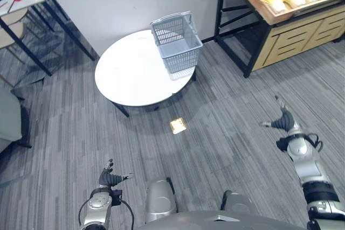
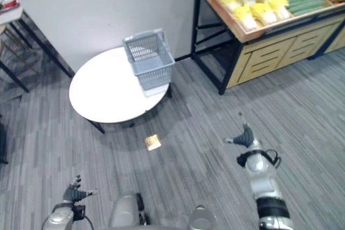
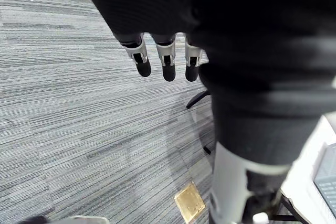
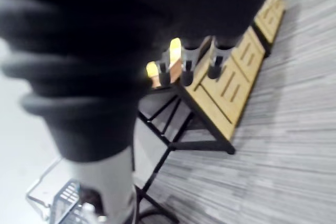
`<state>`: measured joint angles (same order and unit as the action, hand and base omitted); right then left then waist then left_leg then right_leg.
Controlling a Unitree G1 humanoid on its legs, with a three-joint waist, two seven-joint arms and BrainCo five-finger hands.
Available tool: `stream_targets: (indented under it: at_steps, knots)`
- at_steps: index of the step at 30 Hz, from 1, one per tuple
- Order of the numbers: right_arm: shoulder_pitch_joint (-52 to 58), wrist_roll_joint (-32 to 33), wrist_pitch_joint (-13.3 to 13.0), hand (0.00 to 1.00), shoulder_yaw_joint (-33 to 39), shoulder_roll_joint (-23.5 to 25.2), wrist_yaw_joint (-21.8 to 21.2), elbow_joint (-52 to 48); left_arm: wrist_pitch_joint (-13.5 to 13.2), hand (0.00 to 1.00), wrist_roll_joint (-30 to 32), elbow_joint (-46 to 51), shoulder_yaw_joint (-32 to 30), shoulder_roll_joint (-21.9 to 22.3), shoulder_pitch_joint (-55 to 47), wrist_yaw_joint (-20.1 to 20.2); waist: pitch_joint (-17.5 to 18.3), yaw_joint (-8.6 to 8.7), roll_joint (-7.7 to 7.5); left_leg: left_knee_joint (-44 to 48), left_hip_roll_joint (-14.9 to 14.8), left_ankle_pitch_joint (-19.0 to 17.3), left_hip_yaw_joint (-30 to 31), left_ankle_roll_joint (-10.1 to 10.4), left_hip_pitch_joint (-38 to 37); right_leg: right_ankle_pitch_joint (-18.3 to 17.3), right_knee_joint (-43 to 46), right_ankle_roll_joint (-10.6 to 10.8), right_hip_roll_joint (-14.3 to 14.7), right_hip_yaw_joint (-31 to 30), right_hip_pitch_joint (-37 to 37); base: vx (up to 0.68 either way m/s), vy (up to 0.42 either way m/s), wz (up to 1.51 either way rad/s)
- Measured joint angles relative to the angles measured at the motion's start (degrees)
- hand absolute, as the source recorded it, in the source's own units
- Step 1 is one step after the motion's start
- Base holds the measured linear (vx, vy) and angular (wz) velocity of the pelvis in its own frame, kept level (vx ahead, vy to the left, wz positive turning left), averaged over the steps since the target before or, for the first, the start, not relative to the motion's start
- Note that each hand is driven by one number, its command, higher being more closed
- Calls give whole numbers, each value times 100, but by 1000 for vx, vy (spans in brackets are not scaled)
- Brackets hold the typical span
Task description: Pick vegetable in the basket
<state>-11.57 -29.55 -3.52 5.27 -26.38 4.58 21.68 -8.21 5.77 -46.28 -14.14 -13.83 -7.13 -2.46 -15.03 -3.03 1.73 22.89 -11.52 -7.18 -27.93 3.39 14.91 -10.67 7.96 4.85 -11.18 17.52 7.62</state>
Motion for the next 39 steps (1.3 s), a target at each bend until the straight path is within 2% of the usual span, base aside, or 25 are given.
stream_targets:
  at_steps: [1, 2, 3, 4, 5, 6, 7, 9, 11, 12, 13, 14, 15, 16, 17, 18, 19, 20, 21, 22, 23, 24, 30, 34, 39]
  knots:
    - [-88, -8, -2, 0, -47, -30, 9, 0, -1, 0, 0, 0, 1, 13, -24, 5, -3, -14, -6, -409, 99, 330, 27, -98, -18, -47, -22, 82, -37, 41, 88, 516, 201, 29]
    - [-253, -9, -4, 0, -172, -53, 55, 18, 0, 0, -3, -8, -7, 13, -75, 5, -33, -81, -121, -816, 405, 804, -12, -520, -251, -89, -42, 288, -202, 66, 255, 508, 200, 49]
    - [-402, -25, -41, 0, -267, -87, 58, 48, -45, 0, -6, 53, -5, 32, -46, 3, 11, -67, -268, -870, 589, 779, 41, -700, -287, 74, -115, 435, -304, 123, 343, 584, 205, 56]
    - [-614, -56, -47, 0, -353, -81, 58, 113, -112, 0, -4, 52, -5, 37, -45, 7, 0, -99, -298, -553, 519, 614, 56, -854, -233, 271, -176, 540, -294, 81, 456, 454, 137, 48]
    - [-725, -62, -56, 0, -434, -81, 57, 135, -110, 0, -5, 32, -6, 47, -51, 7, 2, -143, -334, -354, 469, 526, 58, -907, -239, 429, -236, 556, -283, 59, 584, 419, 114, 13]
    - [-901, -127, -124, 0, -595, -84, 56, 146, -109, 0, 5, 23, -20, 95, -125, 7, 26, -295, -369, -229, 454, 432, 71, -949, -442, 736, -251, 557, -258, 58, 812, 372, 87, 2]
    - [-1085, -170, -231, 0, -671, -84, 59, 149, -118, 0, 8, 27, -39, 166, -225, 9, 105, -393, -378, -347, 499, 338, 99, -873, -700, 963, -7, 514, -252, 68, 856, 354, 83, 6]
    - [-1311, -300, -296, 0, -771, -89, 99, 159, -119, 0, 8, -4, -11, 211, -368, 37, 293, -410, -317, -778, 588, 108, 294, -629, -1019, 1021, 931, 518, -287, 36, 539, 309, 107, 33]
    - [-1551, -335, -315, 0, -980, -46, 171, 355, -92, 0, 30, -140, 70, 76, -355, 81, 252, -404, -546, -1297, 797, 40, 519, -581, -1448, 1189, 3367, 672, -555, -749, -555, 311, 9, 63]
    - [-1669, -339, -311, 0, -1107, -44, 167, 542, -71, 0, 43, -233, 124, 47, -317, 82, 241, -412, -580, -1308, 801, 31, 644, -588, -1561, 972, 4176, 687, -514, -1031, -975, 349, -106, 71]
    - [-1786, -339, -284, 0, -1152, -44, 167, 710, -37, 0, 43, -247, 258, 52, -275, 85, 156, -403, -506, -1398, 742, 32, 814, -582, -1792, 659, 4758, 574, -415, -1103, -1332, 296, -105, 66]
    - [-1823, -339, -256, 0, -1149, -48, 181, 732, -37, 0, 43, -237, 325, 55, -256, 86, 113, -394, -436, -1425, 699, 33, 896, -581, -1876, 508, 4821, 464, -350, -1099, -1481, 293, -120, 81]
    - [-1930, -340, -246, 0, -1147, -95, 195, 740, -38, 0, 41, -230, 382, 57, -170, 86, 62, -343, -375, -1498, 599, 59, 1097, -538, -2009, 269, 4555, 162, -236, -1040, -1725, 251, -154, 80]
    - [-2048, -339, -243, 0, -1141, -136, 213, 737, -42, 0, 34, -223, 382, 42, -95, 86, 24, -292, -310, -1520, 553, 71, 1280, -519, -1993, 180, 4074, 68, -171, -1032, -1938, 280, -247, 115]
    - [-2210, -339, -238, 0, -1114, -243, 234, 740, -49, 0, 32, -223, 407, 15, 39, 90, -15, -226, -276, -1597, 511, 95, 1519, -407, -1960, 125, 3052, 78, -101, -1074, -2078, 210, -258, 104]
    - [-2275, -339, -233, 0, -1097, -329, 240, 740, -62, 0, 32, -223, 433, -3, 110, 97, 8, -203, -322, -1620, 498, 84, 1624, -276, -1911, 147, 2436, 81, -78, -1107, -2110, 192, -322, 123]
    - [-2401, -339, -202, 0, -1018, -450, 253, 757, -118, 0, 34, -199, 545, -122, 213, 133, 31, -190, -465, -1614, 584, 66, 1859, -73, -1704, 514, 1028, 114, -106, -1258, -2113, 224, -466, 122]
    - [-2587, -339, -155, 0, -982, -532, 324, 813, -141, 0, 37, -208, 638, -282, 290, 193, -44, -146, -709, -1627, 779, 21, 2103, 186, -1635, 1206, 357, 247, -251, -1549, -2120, 216, -457, 111]
    - [-2775, -340, -120, 0, -1001, -606, 364, 961, -109, 0, 38, -230, 675, -159, 343, 214, -70, -176, -450, -1682, 594, 116, 2145, 319, -1570, 1248, 289, 238, -83, -1415, -2087, 194, -346, 75]
    - [-2864, -341, -94, 0, -1008, -675, 367, 1012, -140, 0, 39, -200, 758, -126, 291, 227, -46, -157, -332, -1710, 492, 154, 2055, 358, -1470, 1297, 90, 143, 17, -1323, -2042, 174, -200, 26]
    - [-3216, -339, -40, 0, -1029, -894, 421, 1206, -211, 0, 35, -170, 809, -33, 270, 213, -110, -248, -30, -1875, 212, 213, 1983, 409, -1387, 1490, -253, 11, 282, -1140, -2025, 166, -185, 15]
    - [-3449, -339, -16, 0, -1038, -1007, 465, 1317, -219, 0, 36, -175, 811, -14, 287, 212, -203, -271, 79, -2006, 129, 305, 1999, 460, -1374, 1522, -343, -37, 369, -1059, -2025, 141, -195, 10]
    - [-4847, -339, -5, 0, -1444, -1722, 560, 2160, -352, 0, -14, -217, 938, 14, 311, 208, -430, -252, 296, -2242, 92, 526, 2157, 516, -879, 1791, -838, -80, 462, -865, -2286, 63, -66, 21]
    - [-5648, -337, -43, 0, -1760, -1884, 683, 2637, -370, 0, -28, -224, 947, 3, 360, 179, -761, -254, 389, -2245, 228, 603, 2262, 490, -562, 2053, -1251, 4, 351, -824, -2334, -25, 10, 21]
    - [-6745, -328, -65, 0, -2234, -1955, 703, 3535, -372, 0, -483, -222, 865, -4, 393, 25, -1130, -299, 537, -2283, 283, 757, 2444, 491, -17, 2232, -1335, 18, 297, -737, -2753, -59, -16, 18]
